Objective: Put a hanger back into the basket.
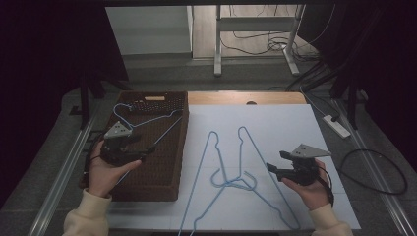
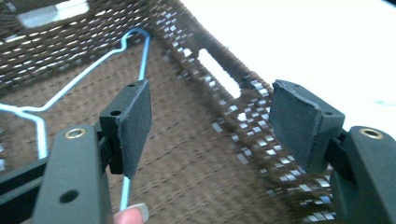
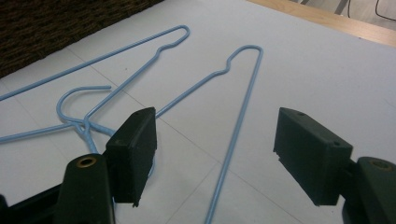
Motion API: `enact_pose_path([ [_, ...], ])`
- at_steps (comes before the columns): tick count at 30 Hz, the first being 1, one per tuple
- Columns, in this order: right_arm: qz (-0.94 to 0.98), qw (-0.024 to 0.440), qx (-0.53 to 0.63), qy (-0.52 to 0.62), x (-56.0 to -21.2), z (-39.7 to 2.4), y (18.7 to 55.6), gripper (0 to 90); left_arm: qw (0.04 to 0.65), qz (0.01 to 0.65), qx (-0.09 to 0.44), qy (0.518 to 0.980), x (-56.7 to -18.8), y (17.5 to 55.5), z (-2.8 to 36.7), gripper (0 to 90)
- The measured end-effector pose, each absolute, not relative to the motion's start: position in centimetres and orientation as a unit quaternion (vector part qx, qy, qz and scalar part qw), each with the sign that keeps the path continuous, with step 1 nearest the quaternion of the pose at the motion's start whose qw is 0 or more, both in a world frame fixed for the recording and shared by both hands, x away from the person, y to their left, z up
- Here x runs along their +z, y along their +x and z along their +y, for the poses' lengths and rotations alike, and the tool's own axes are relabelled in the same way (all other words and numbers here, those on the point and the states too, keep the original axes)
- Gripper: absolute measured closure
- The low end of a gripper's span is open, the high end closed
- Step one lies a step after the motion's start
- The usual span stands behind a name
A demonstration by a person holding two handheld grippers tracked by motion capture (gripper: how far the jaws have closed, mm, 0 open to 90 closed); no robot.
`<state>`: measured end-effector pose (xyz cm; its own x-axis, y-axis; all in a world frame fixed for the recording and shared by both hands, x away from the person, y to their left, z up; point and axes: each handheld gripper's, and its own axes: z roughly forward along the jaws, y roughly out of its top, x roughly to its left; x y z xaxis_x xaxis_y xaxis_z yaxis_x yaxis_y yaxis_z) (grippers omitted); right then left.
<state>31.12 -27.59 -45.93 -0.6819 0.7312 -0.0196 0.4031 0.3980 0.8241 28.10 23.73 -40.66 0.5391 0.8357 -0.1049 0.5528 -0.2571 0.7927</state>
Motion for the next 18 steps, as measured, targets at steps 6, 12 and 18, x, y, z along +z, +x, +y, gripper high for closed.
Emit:
enact_pose_path([
  [6,0.815,0.190,0.422,0.347,-46.0,-27.5,31.1,30.4,0.450,0.431,0.165,0.765,-40.9,26.6,23.0,30.6],
  [12,0.817,0.189,0.419,0.349,-46.2,-27.7,31.2,30.4,0.461,0.410,0.165,0.770,-41.5,25.5,21.7,30.2],
  [18,0.818,0.185,0.419,0.349,-46.3,-27.8,31.2,30.4,0.467,0.394,0.160,0.775,-41.7,24.9,20.8,30.2],
])
